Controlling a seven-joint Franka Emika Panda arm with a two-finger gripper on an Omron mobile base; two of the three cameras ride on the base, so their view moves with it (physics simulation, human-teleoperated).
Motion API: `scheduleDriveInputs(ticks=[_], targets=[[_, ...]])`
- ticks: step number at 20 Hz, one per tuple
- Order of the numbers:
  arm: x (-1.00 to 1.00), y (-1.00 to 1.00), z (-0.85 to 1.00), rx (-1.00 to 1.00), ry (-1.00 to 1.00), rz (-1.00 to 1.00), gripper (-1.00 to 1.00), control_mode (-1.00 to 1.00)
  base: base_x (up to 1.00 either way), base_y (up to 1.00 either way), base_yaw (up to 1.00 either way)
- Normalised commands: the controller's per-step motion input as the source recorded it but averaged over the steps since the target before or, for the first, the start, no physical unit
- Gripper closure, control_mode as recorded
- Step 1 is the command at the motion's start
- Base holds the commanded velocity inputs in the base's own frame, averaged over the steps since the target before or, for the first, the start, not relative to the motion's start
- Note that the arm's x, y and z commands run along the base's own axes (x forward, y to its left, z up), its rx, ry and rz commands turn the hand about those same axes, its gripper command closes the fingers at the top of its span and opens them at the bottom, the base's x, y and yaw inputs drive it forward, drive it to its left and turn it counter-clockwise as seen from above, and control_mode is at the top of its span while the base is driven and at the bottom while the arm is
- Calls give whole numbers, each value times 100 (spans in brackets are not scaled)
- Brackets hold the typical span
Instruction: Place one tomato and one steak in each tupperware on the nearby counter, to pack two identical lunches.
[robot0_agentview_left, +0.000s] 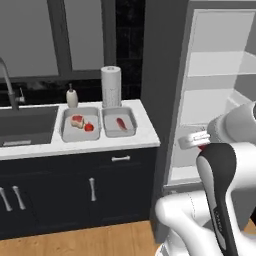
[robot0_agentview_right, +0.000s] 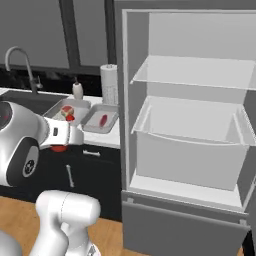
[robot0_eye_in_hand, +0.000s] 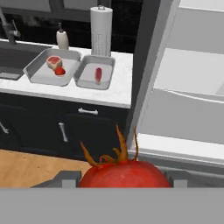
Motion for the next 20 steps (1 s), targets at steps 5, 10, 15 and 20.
scheduleDriveInputs(ticks=[5,10,15,20], targets=[[0,0,0,0,0,0,100,100,75,91,-1],[0,0,0,0,0,0,100,100,99,23,-12],[0,0,0,0,0,0,100,100,79,4,-16],[0,0,0,0,0,0,100,100,54,41,-11]])
